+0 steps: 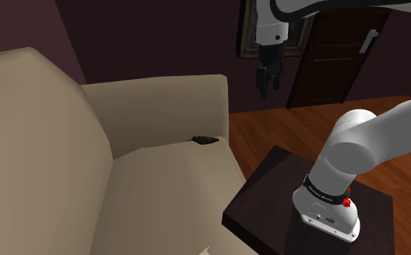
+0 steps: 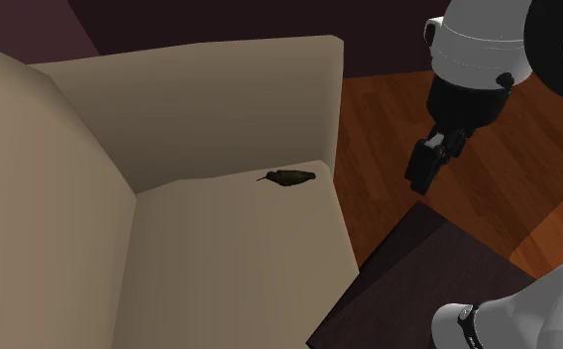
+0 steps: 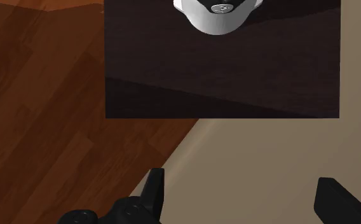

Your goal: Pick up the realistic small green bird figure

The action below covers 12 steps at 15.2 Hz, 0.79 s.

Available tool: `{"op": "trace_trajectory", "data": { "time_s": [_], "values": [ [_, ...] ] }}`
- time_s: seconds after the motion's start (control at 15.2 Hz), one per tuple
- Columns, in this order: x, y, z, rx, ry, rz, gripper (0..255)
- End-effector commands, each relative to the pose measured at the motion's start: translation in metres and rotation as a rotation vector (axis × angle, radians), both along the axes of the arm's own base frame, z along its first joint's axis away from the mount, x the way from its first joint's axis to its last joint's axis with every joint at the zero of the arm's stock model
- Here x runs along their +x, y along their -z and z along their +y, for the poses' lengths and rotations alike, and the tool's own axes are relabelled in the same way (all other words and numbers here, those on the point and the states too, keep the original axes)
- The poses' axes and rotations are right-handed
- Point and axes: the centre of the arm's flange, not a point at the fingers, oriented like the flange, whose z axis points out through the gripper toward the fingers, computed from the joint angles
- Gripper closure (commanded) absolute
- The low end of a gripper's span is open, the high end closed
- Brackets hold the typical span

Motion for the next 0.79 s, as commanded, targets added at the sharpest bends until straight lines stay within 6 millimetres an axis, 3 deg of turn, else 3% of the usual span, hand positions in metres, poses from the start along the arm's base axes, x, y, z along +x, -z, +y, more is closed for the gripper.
{"op": "trace_trajectory", "data": {
  "time_s": [0.0,0.73],
  "values": [
    [0.000,0.000,0.000,0.000,0.000,0.000,0],
    [0.054,0.118,-0.025,-0.010,-0.208,-0.124,0]
  ]
}}
